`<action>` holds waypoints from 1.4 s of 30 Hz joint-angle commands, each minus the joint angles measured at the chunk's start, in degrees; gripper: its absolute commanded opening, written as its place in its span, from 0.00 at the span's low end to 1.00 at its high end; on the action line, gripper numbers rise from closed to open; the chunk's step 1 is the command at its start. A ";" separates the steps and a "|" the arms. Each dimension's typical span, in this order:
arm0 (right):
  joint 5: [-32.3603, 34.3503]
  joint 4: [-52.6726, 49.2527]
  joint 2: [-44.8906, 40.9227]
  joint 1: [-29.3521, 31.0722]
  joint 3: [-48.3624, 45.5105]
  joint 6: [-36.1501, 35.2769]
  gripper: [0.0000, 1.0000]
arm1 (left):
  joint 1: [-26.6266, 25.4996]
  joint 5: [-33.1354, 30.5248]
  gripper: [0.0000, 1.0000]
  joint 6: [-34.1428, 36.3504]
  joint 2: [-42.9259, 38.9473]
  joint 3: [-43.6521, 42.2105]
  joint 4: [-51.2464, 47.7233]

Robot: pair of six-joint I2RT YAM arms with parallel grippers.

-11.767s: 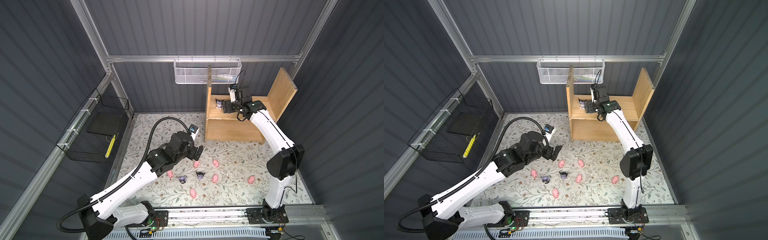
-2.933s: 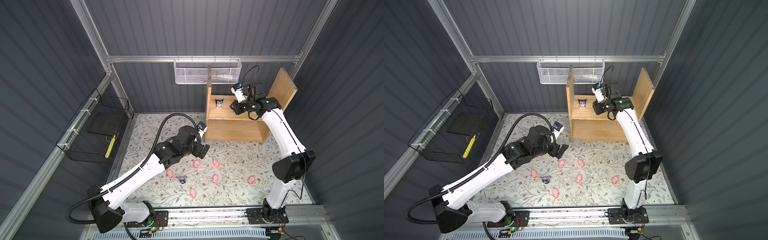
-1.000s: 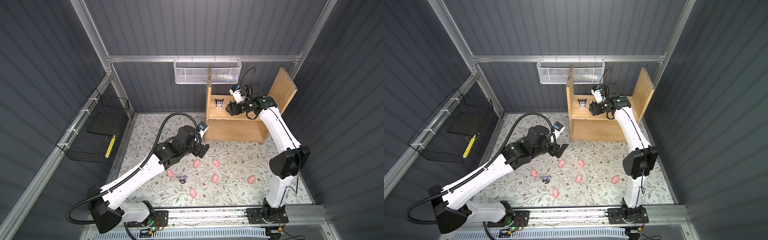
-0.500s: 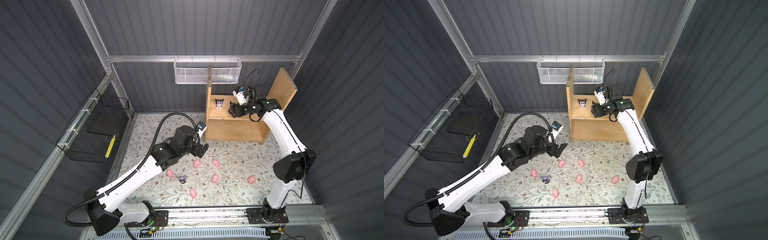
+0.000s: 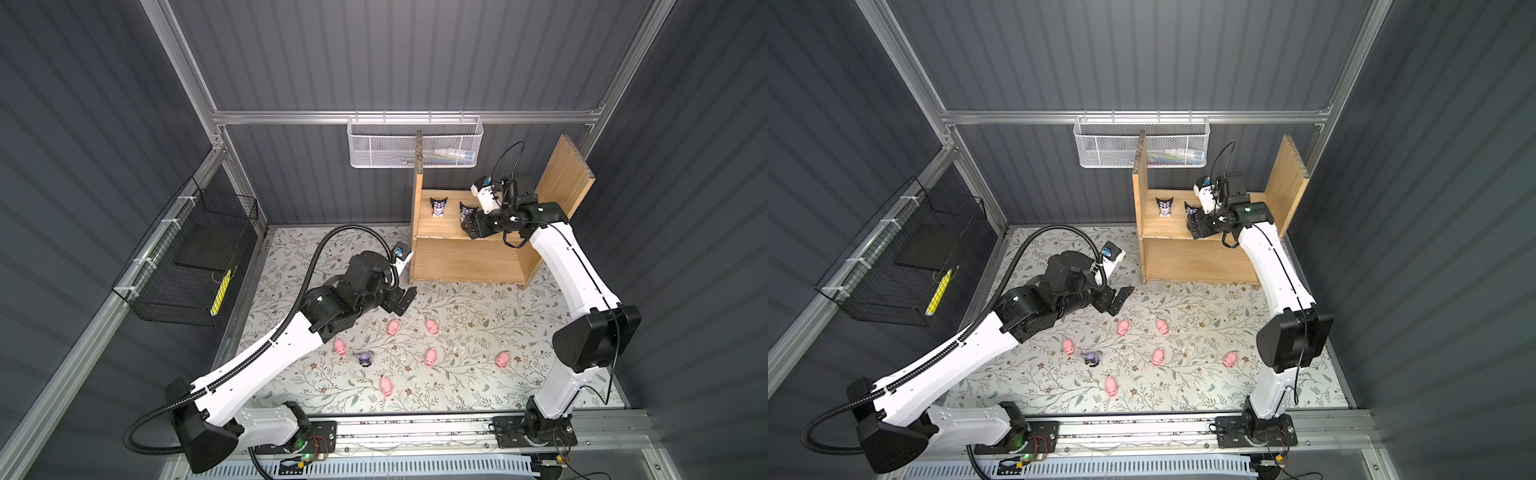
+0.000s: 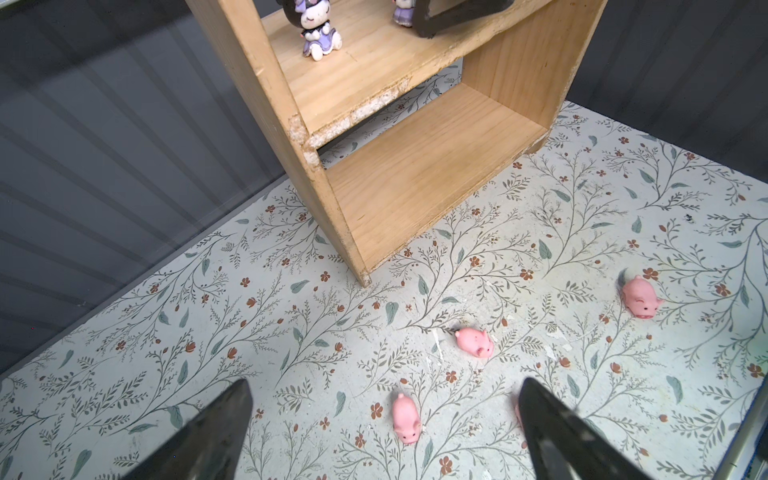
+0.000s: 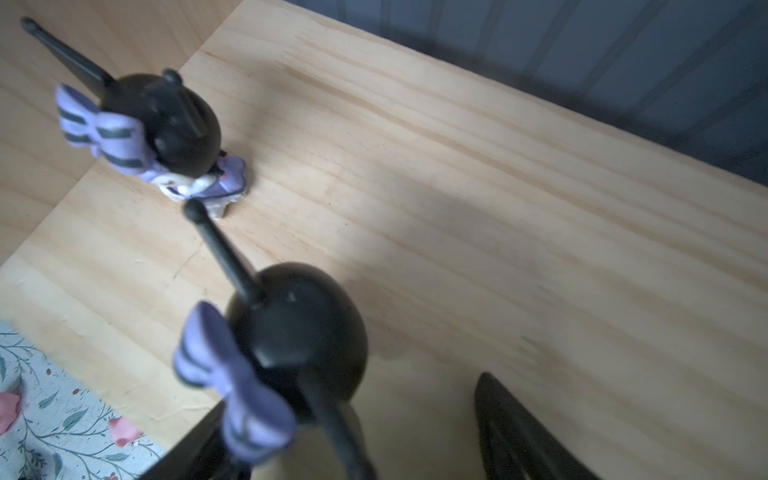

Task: Place and organize the plastic toys onto the shelf
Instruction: 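Set the figurine down next to the first one and open the right gripper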

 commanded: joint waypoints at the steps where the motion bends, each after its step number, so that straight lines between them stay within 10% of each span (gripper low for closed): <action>1: 0.98 -0.61 -0.59 -1.08 -0.78 1.18 0.78 | -0.31 0.69 1.00 0.05 -0.97 0.54 -1.04; 42: -2.41 -1.53 3.26 -2.24 2.51 2.77 0.79 | -0.32 -0.27 1.00 0.38 -1.41 -0.12 -1.40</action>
